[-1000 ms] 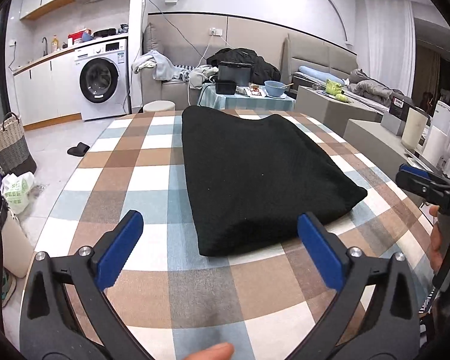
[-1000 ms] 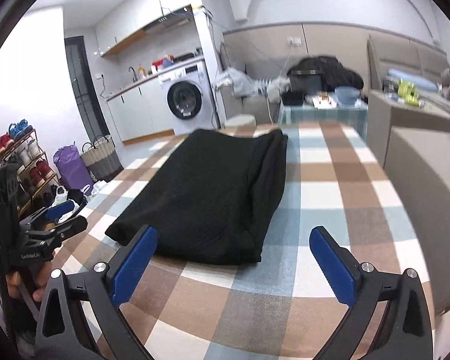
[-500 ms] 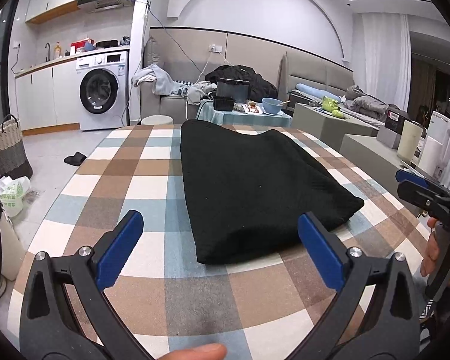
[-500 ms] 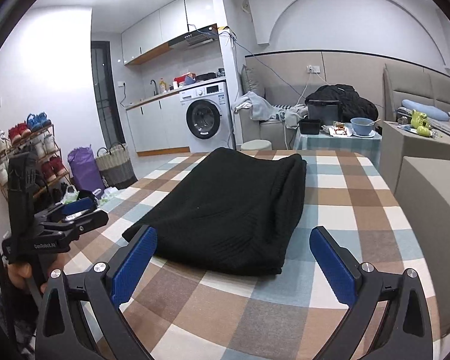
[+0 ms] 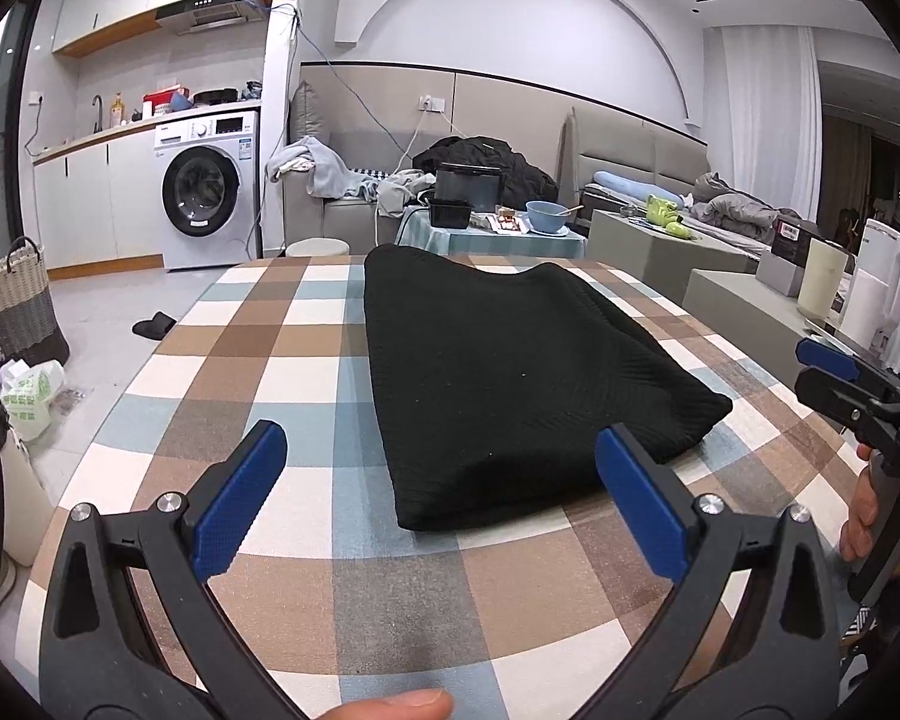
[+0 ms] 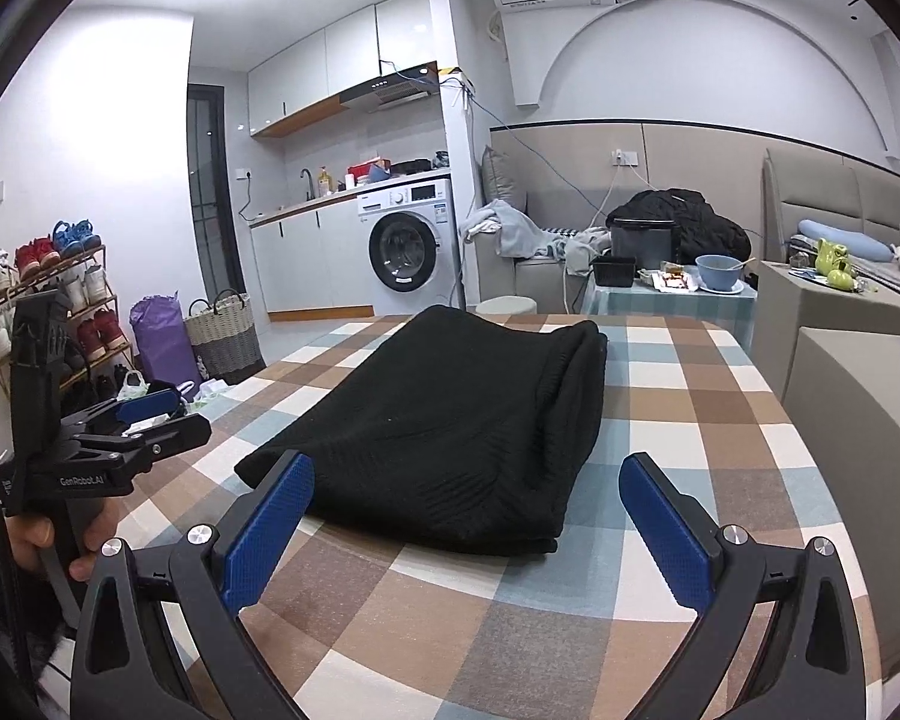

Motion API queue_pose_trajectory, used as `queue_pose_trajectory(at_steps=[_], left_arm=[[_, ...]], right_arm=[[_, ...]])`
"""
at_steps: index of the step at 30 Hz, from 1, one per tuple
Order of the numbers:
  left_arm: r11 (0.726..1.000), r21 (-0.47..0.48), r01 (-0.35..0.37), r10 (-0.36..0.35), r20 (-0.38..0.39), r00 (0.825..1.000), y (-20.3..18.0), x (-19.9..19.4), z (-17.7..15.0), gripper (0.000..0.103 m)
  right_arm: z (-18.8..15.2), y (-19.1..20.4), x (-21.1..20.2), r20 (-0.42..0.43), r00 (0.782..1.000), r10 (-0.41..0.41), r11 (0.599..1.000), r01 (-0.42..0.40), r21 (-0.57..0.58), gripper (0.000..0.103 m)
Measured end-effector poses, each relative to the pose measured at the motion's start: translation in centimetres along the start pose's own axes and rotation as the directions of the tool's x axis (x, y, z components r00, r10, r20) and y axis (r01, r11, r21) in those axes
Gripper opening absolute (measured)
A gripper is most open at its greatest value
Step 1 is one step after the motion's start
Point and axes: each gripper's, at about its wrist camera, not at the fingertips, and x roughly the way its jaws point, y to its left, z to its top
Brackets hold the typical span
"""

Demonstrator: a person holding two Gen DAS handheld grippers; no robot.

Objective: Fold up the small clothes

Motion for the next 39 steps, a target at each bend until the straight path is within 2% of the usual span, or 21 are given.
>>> queue_pose_trajectory(at_steps=[39], left_arm=[[1.000, -0.003, -0.001, 0.001, -0.003, 1.000, -0.03, 0.01, 0.02, 0.102]], right_arm=[[-0.12, 0.16, 0.10, 0.000, 1.000, 0.008, 1.000, -0.008, -0.005, 0.103]])
